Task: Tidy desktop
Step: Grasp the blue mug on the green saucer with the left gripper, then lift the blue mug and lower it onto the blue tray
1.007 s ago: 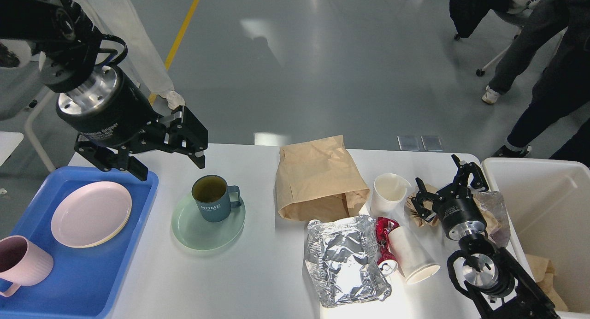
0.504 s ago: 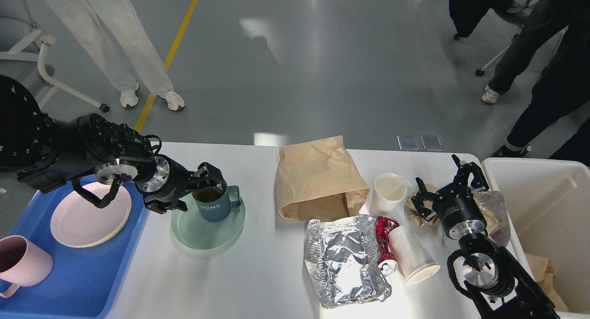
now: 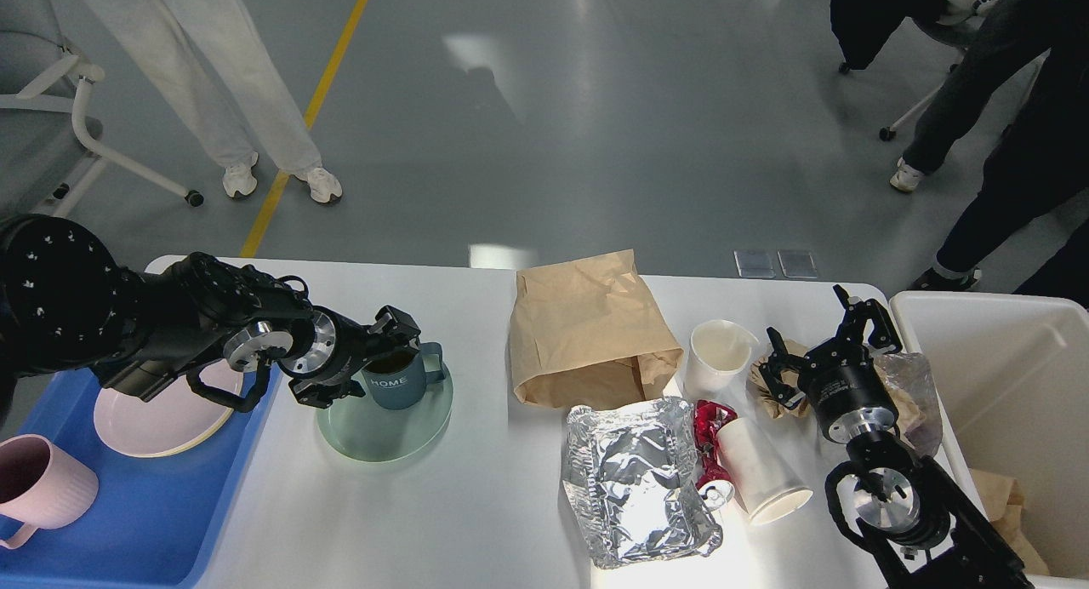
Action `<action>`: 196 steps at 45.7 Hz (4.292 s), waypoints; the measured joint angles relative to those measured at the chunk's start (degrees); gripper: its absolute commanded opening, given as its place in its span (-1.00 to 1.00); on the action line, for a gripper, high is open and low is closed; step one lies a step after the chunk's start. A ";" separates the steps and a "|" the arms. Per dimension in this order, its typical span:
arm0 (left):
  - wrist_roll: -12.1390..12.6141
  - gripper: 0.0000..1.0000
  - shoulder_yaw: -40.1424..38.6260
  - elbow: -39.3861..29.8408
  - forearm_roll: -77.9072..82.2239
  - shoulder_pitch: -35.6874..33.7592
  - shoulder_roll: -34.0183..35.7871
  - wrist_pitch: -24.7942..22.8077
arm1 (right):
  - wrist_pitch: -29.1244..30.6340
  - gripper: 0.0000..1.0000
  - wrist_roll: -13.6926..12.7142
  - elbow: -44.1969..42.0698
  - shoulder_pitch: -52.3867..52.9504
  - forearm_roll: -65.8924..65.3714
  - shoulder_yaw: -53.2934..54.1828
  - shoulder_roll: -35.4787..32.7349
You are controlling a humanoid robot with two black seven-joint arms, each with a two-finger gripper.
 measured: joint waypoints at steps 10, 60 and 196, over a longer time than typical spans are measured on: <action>0.95 0.81 0.02 -0.06 -1.98 1.24 0.87 2.81 | 0.00 1.00 0.00 0.00 0.00 0.00 0.00 0.00; 1.25 -1.00 -2.61 5.98 5.96 8.72 0.65 3.70 | 0.00 1.00 0.00 0.00 0.01 0.00 0.00 0.04; -1.97 -1.00 -9.04 -14.22 60.89 6.69 42.36 -7.34 | 0.00 1.00 0.00 0.00 0.00 0.00 0.00 0.01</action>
